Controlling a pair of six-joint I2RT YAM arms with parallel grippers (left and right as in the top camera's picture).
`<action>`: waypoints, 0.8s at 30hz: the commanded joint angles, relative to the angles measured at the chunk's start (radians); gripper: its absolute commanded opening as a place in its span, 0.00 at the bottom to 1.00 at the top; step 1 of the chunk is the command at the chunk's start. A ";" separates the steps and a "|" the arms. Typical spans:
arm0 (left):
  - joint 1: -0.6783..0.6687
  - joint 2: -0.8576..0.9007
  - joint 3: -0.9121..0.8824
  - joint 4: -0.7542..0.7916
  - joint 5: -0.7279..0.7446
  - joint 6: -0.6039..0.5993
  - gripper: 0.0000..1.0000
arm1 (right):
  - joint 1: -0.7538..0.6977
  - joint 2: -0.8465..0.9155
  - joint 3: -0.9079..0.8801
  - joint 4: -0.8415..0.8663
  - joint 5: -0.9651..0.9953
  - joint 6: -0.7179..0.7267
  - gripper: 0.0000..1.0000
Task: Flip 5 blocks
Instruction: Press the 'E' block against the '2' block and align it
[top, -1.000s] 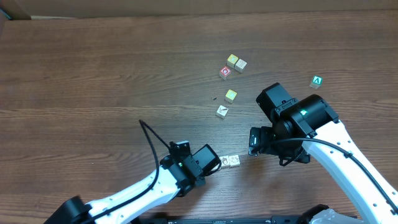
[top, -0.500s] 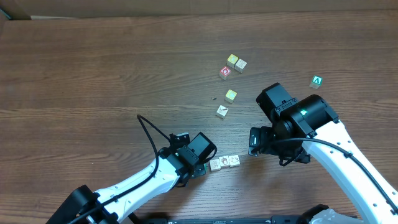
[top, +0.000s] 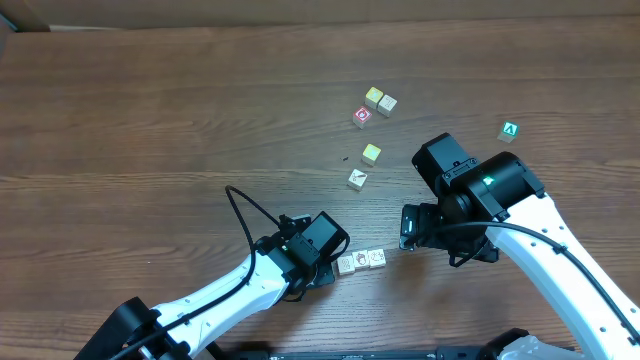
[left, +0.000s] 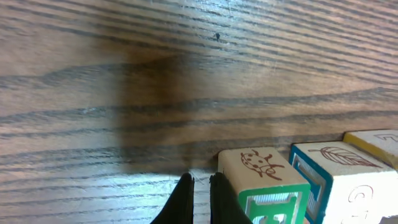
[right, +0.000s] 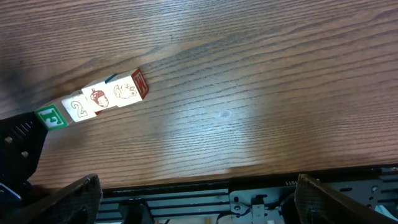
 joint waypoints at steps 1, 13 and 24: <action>0.005 0.009 -0.004 0.003 0.021 0.019 0.04 | -0.004 -0.021 0.024 0.003 -0.002 -0.007 1.00; 0.005 0.009 -0.004 0.034 0.035 0.018 0.04 | -0.004 -0.021 0.024 0.003 -0.002 -0.008 1.00; 0.006 0.009 -0.004 0.055 0.032 0.018 0.04 | -0.004 -0.021 0.024 0.002 -0.003 -0.008 1.00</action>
